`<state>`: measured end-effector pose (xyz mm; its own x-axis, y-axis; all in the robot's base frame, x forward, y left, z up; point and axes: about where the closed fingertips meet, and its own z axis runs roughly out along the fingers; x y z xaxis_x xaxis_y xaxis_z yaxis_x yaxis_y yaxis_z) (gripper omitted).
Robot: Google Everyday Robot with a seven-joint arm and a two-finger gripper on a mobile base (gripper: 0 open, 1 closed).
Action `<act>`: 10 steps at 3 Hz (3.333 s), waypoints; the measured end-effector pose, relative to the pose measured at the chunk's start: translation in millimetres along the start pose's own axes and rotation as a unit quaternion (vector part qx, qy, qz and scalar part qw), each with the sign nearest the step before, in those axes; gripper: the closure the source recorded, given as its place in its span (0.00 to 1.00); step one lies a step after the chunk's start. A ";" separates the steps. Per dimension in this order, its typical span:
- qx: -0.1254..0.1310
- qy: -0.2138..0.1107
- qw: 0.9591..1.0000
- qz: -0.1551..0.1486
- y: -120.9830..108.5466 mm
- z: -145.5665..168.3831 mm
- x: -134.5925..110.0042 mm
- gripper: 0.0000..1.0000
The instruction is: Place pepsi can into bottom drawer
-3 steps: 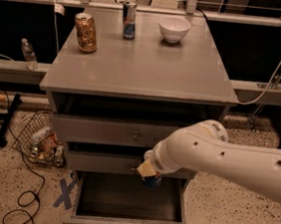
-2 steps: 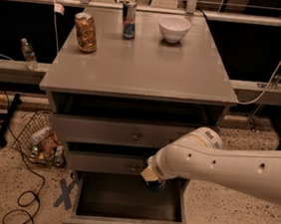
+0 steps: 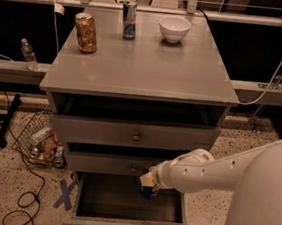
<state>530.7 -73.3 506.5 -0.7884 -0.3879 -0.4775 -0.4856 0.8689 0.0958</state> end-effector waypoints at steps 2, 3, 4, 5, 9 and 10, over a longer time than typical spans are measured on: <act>0.007 0.014 1.000 0.013 -10.4 27.8 6.4 1.00; 0.006 0.027 0.999 0.033 -14.0 68.0 20.6 1.00; 0.016 0.030 0.998 0.054 -17.0 103.2 37.7 1.00; 0.039 0.006 0.996 0.083 -19.4 134.0 48.7 1.00; 0.047 -0.041 0.997 0.043 -46.8 188.3 67.9 1.00; 0.047 -0.049 0.998 0.013 -37.5 211.9 78.8 1.00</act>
Offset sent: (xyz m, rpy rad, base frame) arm 0.0041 0.0114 -0.0751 -0.0456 0.0495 -0.0553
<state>566.9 -71.3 280.2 -0.7577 -0.3363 -0.5592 -0.4236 0.9054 0.0294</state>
